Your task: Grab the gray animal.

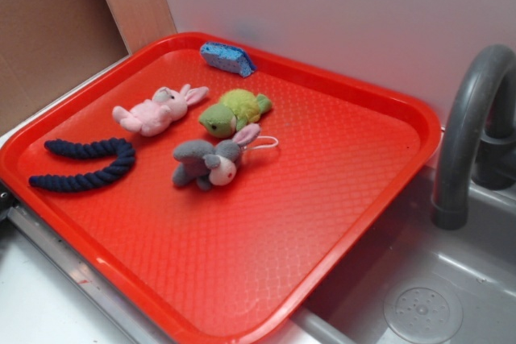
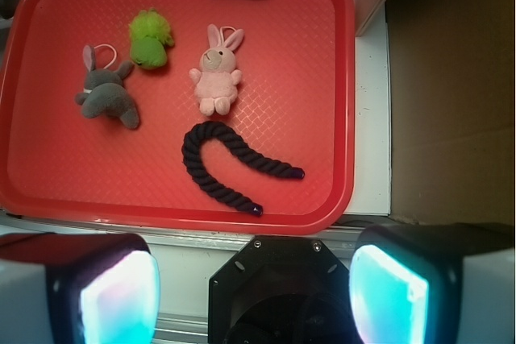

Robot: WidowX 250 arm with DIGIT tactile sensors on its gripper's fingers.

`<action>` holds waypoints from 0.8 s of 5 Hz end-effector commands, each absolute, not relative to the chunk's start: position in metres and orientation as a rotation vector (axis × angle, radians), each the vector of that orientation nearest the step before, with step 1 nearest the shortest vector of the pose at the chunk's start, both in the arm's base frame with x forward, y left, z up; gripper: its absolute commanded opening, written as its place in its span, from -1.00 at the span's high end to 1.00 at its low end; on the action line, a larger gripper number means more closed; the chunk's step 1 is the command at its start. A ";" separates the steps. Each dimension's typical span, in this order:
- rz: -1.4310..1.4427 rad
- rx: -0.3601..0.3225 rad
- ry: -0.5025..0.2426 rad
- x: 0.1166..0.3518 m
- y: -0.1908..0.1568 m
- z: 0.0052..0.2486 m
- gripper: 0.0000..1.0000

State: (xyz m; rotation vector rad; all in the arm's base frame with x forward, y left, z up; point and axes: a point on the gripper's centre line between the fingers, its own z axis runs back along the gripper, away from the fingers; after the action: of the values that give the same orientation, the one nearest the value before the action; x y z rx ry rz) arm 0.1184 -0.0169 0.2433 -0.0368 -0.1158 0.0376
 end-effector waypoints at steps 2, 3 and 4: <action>-0.020 -0.021 -0.151 0.142 -0.022 0.243 -1.00; -0.154 0.002 -0.168 0.163 -0.041 0.229 -1.00; -0.286 -0.021 -0.184 0.179 -0.067 0.209 -1.00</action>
State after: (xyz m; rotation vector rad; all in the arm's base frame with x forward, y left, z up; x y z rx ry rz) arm 0.1804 -0.0623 0.2028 -0.0166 -0.1585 -0.2717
